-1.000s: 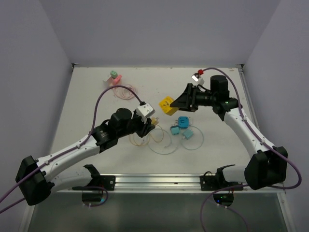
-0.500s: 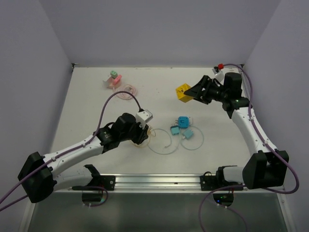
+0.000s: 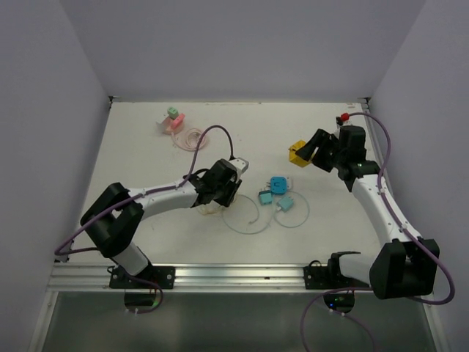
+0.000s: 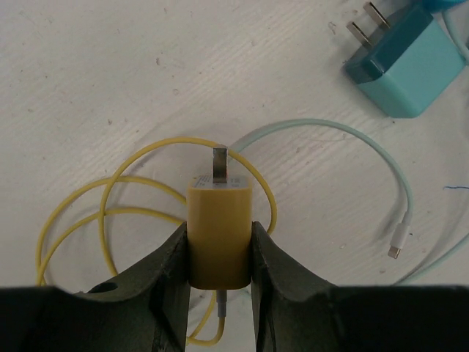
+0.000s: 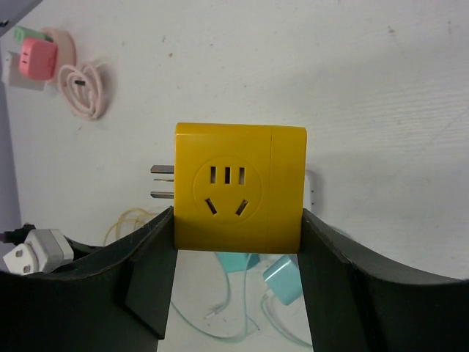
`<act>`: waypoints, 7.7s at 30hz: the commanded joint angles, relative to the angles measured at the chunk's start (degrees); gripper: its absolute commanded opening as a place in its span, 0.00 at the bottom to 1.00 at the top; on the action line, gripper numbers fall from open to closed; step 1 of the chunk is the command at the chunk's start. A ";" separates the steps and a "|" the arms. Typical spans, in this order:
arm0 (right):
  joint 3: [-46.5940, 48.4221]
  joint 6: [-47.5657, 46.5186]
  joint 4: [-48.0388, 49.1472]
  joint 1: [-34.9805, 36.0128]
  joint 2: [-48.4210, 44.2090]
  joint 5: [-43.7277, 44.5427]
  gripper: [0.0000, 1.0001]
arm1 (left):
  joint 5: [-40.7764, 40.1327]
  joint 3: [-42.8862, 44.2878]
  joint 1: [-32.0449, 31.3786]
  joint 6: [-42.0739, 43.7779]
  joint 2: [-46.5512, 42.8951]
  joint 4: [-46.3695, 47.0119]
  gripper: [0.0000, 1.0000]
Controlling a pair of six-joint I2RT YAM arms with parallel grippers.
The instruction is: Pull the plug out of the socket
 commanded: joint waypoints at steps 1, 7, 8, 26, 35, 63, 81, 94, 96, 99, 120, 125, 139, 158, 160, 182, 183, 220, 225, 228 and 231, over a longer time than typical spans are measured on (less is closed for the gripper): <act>0.02 -3.11 0.09 -0.10 -2.56 6.87 0.00 | -1.73 3.72 0.52 -1.65 3.54 -0.32 0.31; -1.39 -3.99 -0.18 -0.10 -2.30 11.35 0.00 | 0.12 4.60 0.52 -2.96 5.66 -0.32 0.54; -1.48 -4.16 0.00 -0.10 -1.95 11.71 0.00 | 0.73 4.86 0.69 -3.23 5.66 -0.59 0.56; 3.79 -8.29 -1.85 -0.01 9.12 22.96 0.00 | 8.65 14.44 18.60 -2.18 -8.75 -11.31 0.99; 11.43 -9.18 -0.89 -0.10 18.52 33.94 0.00 | -0.13 0.39 32.24 -3.67 -17.54 -2.80 0.99; 26.21 -6.01 -0.53 -0.10 40.07 39.13 0.75 | -10.52 -1.73 33.21 -2.17 -18.51 -2.70 1.00; 22.87 -4.69 -10.11 1.22 13.09 18.67 0.99 | -9.37 -1.82 33.39 -3.05 -18.08 -2.78 0.99; 3.45 -3.99 -5.45 2.01 -11.43 -1.82 0.98 | -8.05 4.94 33.47 -9.63 -9.64 -3.75 0.99; 0.12 -4.17 -5.36 2.10 -13.97 -4.01 0.98 | -8.67 7.57 33.47 -11.13 -7.28 -3.14 0.98; -3.66 -4.34 -4.66 2.36 -16.44 -5.51 0.98 | -9.55 11.87 33.39 -14.30 -2.19 -2.17 0.96; -11.15 -3.64 -2.46 7.28 -18.82 -6.92 0.99 | -17.55 38.52 31.37 -12.02 31.66 -0.15 0.52; -11.15 -3.55 -2.38 7.28 -18.56 -7.01 0.99 | -16.85 36.34 30.66 -9.83 32.91 -0.85 0.42; -11.68 -3.29 -0.44 7.46 -16.28 -8.59 0.99 | -9.29 7.60 30.05 -6.13 12.36 -0.58 0.00; -11.68 -3.02 0.79 8.16 -15.31 -9.38 0.99 | -6.47 -14.58 22.31 -15.53 -21.75 -16.05 0.67; -11.50 -3.20 0.79 8.16 -15.22 -9.47 0.99 | -7.26 -12.55 22.31 -15.53 -22.29 -17.98 0.78; -11.41 -3.99 -0.44 8.25 -15.31 -9.21 0.99 | -19.65 3.63 31.80 -23.18 -15.97 -20.29 0.93; -11.41 -4.08 -0.53 8.34 -15.31 -9.21 0.99 | -20.00 3.80 31.89 -23.79 -15.44 -19.93 0.92; -5.54 -4.34 10.63 29.43 3.40 -2.36 0.97 | -4.80 3.19 24.17 -14.13 -6.29 -8.85 0.20; -0.52 -4.95 12.47 33.82 9.56 1.77 0.93 | -3.05 2.23 21.35 -12.81 -8.05 -7.27 0.15; 3.17 -8.19 14.49 35.66 14.12 0.82 0.90 | 0.64 1.70 20.82 -9.75 -8.58 -6.04 0.15; 6.16 -13.98 15.99 36.37 18.34 -1.55 0.89 | 1.79 2.05 20.03 -5.54 -8.93 -6.91 0.14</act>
